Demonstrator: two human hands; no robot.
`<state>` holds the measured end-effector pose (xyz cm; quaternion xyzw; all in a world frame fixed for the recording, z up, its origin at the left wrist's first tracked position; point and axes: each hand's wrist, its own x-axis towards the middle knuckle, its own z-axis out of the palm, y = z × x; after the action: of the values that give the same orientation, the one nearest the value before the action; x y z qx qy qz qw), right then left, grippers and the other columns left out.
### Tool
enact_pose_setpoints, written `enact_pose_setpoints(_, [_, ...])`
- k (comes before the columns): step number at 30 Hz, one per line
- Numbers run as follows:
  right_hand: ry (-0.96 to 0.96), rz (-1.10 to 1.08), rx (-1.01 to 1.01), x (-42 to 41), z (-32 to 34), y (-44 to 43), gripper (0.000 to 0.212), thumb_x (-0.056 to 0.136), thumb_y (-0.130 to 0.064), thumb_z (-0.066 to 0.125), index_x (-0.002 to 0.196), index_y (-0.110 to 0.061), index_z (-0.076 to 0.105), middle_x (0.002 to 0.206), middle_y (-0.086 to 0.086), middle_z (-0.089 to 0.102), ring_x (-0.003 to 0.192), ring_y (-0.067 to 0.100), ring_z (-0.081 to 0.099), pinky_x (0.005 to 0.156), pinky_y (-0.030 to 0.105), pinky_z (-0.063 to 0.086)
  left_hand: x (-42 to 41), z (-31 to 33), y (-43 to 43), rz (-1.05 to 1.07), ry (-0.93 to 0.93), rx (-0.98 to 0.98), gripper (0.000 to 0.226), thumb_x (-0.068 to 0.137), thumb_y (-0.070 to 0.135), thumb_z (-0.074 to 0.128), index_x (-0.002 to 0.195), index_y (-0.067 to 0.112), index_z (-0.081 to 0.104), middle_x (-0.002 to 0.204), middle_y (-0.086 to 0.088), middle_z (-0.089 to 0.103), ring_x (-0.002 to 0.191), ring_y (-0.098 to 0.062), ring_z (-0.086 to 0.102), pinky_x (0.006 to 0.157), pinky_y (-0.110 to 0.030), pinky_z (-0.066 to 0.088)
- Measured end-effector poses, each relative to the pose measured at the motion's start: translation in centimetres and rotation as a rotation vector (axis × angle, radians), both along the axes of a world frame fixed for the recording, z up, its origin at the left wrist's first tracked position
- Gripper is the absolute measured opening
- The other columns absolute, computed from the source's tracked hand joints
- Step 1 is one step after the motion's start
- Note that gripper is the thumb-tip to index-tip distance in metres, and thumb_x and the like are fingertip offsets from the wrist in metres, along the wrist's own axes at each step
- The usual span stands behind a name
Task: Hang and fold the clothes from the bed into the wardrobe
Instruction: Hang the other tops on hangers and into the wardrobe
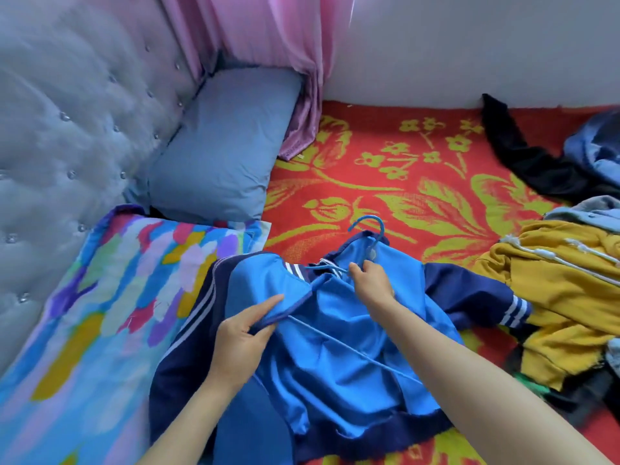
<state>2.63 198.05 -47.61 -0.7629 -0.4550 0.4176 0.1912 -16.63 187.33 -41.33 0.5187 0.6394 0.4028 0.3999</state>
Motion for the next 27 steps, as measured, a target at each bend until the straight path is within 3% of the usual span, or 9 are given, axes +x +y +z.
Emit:
enact_pose_setpoints(6, [0.248,-0.192,0.136,-1.9,6.3,-4.0,0.031,0.095,-0.029,0.045,0.068,-0.013,0.047,0.070,0.006,0.046,0.069,0.023,0.044,0.075,0.036,0.030,-2.3,4.4,-9.2,-0.181,0.050,0.173,0.059,0.073,0.013,0.071,0.089,0.068,0.058,0.083,0.031,0.068,0.070,0.014,0.061,0.065,-0.004,0.044])
enact_pose_setpoints(9, [0.460,-0.250,0.242,-1.4,10.4,-6.1,0.039,0.093,-0.018,0.052,0.057,-0.013,0.037,0.058,0.004,0.029,0.050,0.014,0.027,0.053,0.029,0.023,-4.4,5.7,-11.5,-0.516,0.445,0.030,0.038,0.068,0.062,0.059,0.106,0.067,0.054,0.061,0.033,0.058,0.061,0.012,0.052,0.065,-0.008,0.041])
enact_pose_setpoints(11, [0.543,-0.223,0.298,-0.5,12.9,-7.4,0.041,0.093,-0.015,0.053,0.056,-0.013,0.035,0.054,0.003,0.028,0.043,0.010,0.026,0.045,0.023,0.023,-5.7,6.9,-11.5,-0.557,0.833,0.131,0.057,0.071,0.085,0.039,0.103,0.047,0.068,0.060,0.028,0.056,0.065,0.009,0.052,0.064,-0.007,0.038])
enact_pose_setpoints(14, [0.557,-0.110,0.371,0.3,16.4,-9.4,0.041,0.095,-0.017,0.051,0.056,-0.013,0.037,0.052,0.000,0.031,0.047,0.012,0.027,0.048,0.023,0.025,-6.4,11.1,-10.2,-0.159,0.857,0.692,0.055,0.092,0.058,0.040,0.086,0.016,0.076,0.085,0.004,0.068,0.083,-0.006,0.054,0.072,-0.019,0.044])
enact_pose_setpoints(16, [0.568,-0.049,0.414,0.5,18.1,-10.3,0.038,0.095,-0.016,0.052,0.058,-0.012,0.043,0.055,0.001,0.033,0.049,0.011,0.028,0.047,0.019,0.027,-5.9,15.1,-8.2,0.042,0.947,0.794,0.044,0.087,0.041,0.046,0.100,0.009,0.073,0.102,-0.014,0.066,0.099,-0.022,0.051,0.082,-0.036,0.047])
enact_pose_setpoints(18, [0.571,0.015,0.449,0.4,19.3,-11.3,0.036,0.094,-0.015,0.053,0.059,-0.011,0.049,0.056,0.001,0.036,0.051,0.011,0.029,0.050,0.019,0.027,-5.4,18.5,-6.1,0.022,1.084,0.551,0.056,0.086,0.048,0.039,0.123,0.014,0.062,0.126,-0.016,0.057,0.118,-0.029,0.047,0.094,-0.046,0.045])
enact_pose_setpoints(21, [0.599,0.075,0.464,0.9,20.1,-12.9,0.033,0.094,-0.015,0.054,0.061,-0.010,0.052,0.055,0.001,0.037,0.053,0.012,0.030,0.055,0.024,0.026,-5.2,21.5,-4.8,-0.197,0.754,-0.131,0.069,0.087,0.066,0.031,0.134,0.019,0.050,0.139,-0.001,0.048,0.129,-0.020,0.041,0.109,-0.035,0.029])
enact_pose_setpoints(24, [0.619,0.052,0.477,2.4,20.4,-14.2,0.031,0.093,-0.013,0.055,0.062,-0.008,0.054,0.054,0.002,0.038,0.052,0.012,0.031,0.054,0.021,0.027,-5.6,21.6,-5.3,-0.351,0.487,-0.490,0.064,0.083,0.067,0.049,0.125,0.020,0.059,0.126,0.004,0.059,0.114,-0.012,0.056,0.103,-0.026,0.038])
enact_pose_setpoints(27, [0.594,0.055,0.499,3.8,20.3,-15.0,0.027,0.093,-0.013,0.054,0.067,-0.004,0.054,0.055,0.004,0.037,0.054,0.014,0.029,0.054,0.024,0.025,-4.7,20.6,-6.6,-0.442,0.269,-0.592,0.031,0.084,0.055,0.058,0.088,0.025,0.067,0.090,0.009,0.068,0.076,0.002,0.066,0.068,-0.012,0.050])
